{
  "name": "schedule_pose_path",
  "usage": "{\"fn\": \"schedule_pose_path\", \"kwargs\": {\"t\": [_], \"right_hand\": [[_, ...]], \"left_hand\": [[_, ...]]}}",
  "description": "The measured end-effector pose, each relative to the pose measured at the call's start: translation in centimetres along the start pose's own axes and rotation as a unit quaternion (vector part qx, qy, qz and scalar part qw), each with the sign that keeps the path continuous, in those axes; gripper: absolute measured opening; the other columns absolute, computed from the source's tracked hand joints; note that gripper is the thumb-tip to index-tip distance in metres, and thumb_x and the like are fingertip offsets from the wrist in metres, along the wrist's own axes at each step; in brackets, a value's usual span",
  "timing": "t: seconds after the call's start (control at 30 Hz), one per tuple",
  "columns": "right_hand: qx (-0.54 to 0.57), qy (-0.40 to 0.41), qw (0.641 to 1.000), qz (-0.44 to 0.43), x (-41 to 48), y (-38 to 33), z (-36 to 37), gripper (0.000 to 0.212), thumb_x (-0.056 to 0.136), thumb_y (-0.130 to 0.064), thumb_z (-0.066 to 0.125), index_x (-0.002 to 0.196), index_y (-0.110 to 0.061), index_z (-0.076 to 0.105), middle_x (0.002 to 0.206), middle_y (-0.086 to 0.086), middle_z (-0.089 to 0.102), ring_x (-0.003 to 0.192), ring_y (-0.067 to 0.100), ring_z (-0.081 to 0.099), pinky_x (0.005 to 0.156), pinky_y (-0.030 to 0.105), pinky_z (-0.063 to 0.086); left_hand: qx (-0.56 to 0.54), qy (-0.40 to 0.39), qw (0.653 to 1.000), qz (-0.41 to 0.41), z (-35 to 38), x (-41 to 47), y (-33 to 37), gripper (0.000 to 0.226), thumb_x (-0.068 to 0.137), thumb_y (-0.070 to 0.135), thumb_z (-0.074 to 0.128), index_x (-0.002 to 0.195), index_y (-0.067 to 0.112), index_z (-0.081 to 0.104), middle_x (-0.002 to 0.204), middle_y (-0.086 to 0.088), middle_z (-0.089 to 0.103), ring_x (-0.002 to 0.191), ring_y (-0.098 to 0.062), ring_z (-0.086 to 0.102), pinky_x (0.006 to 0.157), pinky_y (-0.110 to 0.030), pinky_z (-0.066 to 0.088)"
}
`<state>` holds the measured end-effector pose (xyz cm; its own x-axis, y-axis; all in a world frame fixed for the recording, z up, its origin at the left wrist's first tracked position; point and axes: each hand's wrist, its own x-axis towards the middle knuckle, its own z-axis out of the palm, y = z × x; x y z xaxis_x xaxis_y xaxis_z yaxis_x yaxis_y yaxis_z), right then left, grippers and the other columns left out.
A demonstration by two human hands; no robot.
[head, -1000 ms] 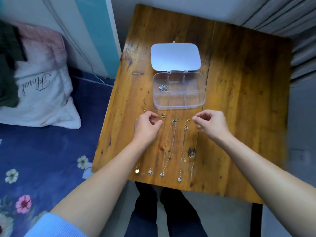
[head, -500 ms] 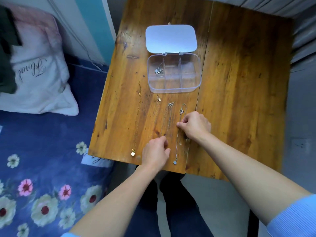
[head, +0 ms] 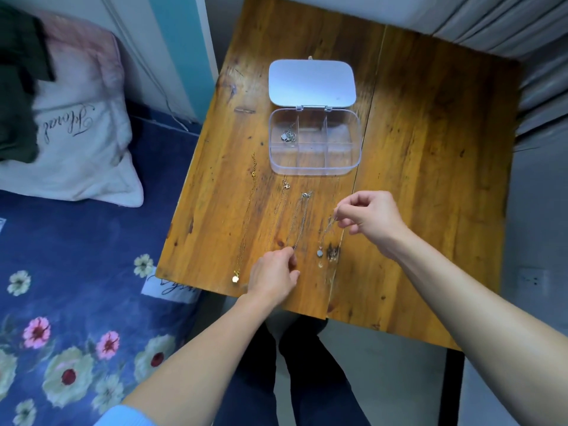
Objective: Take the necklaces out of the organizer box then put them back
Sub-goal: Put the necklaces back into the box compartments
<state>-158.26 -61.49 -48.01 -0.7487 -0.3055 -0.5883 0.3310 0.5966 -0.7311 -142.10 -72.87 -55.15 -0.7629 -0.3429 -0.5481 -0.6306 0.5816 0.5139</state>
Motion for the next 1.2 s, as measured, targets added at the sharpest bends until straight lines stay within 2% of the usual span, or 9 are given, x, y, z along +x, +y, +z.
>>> {"fn": "schedule_pose_path", "kwargs": {"t": [0.2,0.4,0.53,0.77,0.87,1.0,1.07,1.2], "right_hand": [[0.049,-0.033,0.997,-0.054,-0.6,-6.5,-2.7,0.002,0.082,-0.005,0.072,0.081,-0.004,0.073,0.065,0.004,0.072,0.060,0.012,0.069,0.051,0.019,0.055],[0.078,-0.010,0.988,-0.131,1.5,-13.1,-3.9,0.003,0.085,-0.011,0.072,0.083,-0.011,0.074,0.076,0.009,0.074,0.071,0.019,0.073,0.058,0.023,0.056],[0.075,0.007,0.989,-0.131,4.7,-15.5,-3.1,0.002,0.083,-0.007,0.071,0.082,-0.009,0.072,0.081,0.013,0.072,0.069,0.018,0.073,0.056,0.022,0.055],[-0.009,0.031,0.997,-0.073,10.2,-14.3,0.0,0.007,0.085,-0.005,0.070,0.089,0.000,0.070,0.083,0.015,0.070,0.062,0.017,0.072,0.053,0.021,0.056],[-0.044,0.030,0.998,-0.031,12.0,-12.7,1.0,0.004,0.084,-0.003,0.070,0.080,-0.002,0.070,0.084,0.017,0.068,0.066,0.020,0.072,0.055,0.023,0.058],[-0.072,0.032,0.997,0.002,13.4,-10.6,1.7,0.025,0.083,0.006,0.065,0.062,-0.007,0.066,0.072,0.014,0.066,0.059,0.020,0.068,0.052,0.025,0.058],[-0.099,0.049,0.994,0.003,13.7,-9.8,1.8,0.031,0.082,0.009,0.062,0.059,-0.010,0.066,0.068,0.012,0.066,0.061,0.022,0.068,0.053,0.025,0.058],[-0.145,0.055,0.987,-0.026,13.4,-9.0,1.6,0.021,0.080,0.006,0.065,0.072,-0.013,0.070,0.088,0.016,0.070,0.079,0.027,0.070,0.068,0.035,0.062]], "left_hand": [[0.004,0.030,0.999,0.017,-1.6,0.8,-0.1,0.010,0.086,0.031,0.067,0.086,0.025,0.059,0.078,0.005,0.064,0.077,-0.021,0.062,0.064,-0.029,0.044],[0.005,0.081,0.997,0.022,-4.5,3.0,0.0,0.011,0.085,0.031,0.067,0.089,0.022,0.062,0.078,0.003,0.066,0.079,-0.024,0.064,0.067,-0.032,0.051],[-0.027,0.111,0.993,0.018,-6.7,5.0,0.6,0.013,0.088,0.033,0.065,0.091,0.021,0.065,0.077,0.000,0.067,0.080,-0.027,0.064,0.066,-0.033,0.048],[-0.123,0.160,0.979,-0.021,-10.7,9.7,2.9,0.026,0.093,0.038,0.056,0.100,0.014,0.063,0.095,-0.011,0.070,0.092,-0.035,0.063,0.081,-0.044,0.053],[-0.121,0.153,0.980,-0.030,-11.4,11.0,3.7,0.022,0.093,0.034,0.056,0.099,0.014,0.062,0.097,-0.012,0.070,0.094,-0.035,0.063,0.083,-0.044,0.053],[-0.109,0.144,0.983,-0.034,-11.5,11.7,4.0,0.015,0.091,0.024,0.060,0.101,0.014,0.063,0.098,-0.013,0.070,0.097,-0.035,0.062,0.084,-0.044,0.052],[-0.113,0.145,0.982,-0.032,-11.5,11.8,3.8,0.012,0.090,0.021,0.062,0.099,0.014,0.063,0.096,-0.013,0.070,0.096,-0.034,0.062,0.084,-0.044,0.052],[-0.131,0.148,0.980,-0.025,-11.6,11.8,3.6,0.009,0.089,0.020,0.066,0.095,0.014,0.063,0.091,-0.010,0.069,0.094,-0.032,0.062,0.083,-0.041,0.052]]}}
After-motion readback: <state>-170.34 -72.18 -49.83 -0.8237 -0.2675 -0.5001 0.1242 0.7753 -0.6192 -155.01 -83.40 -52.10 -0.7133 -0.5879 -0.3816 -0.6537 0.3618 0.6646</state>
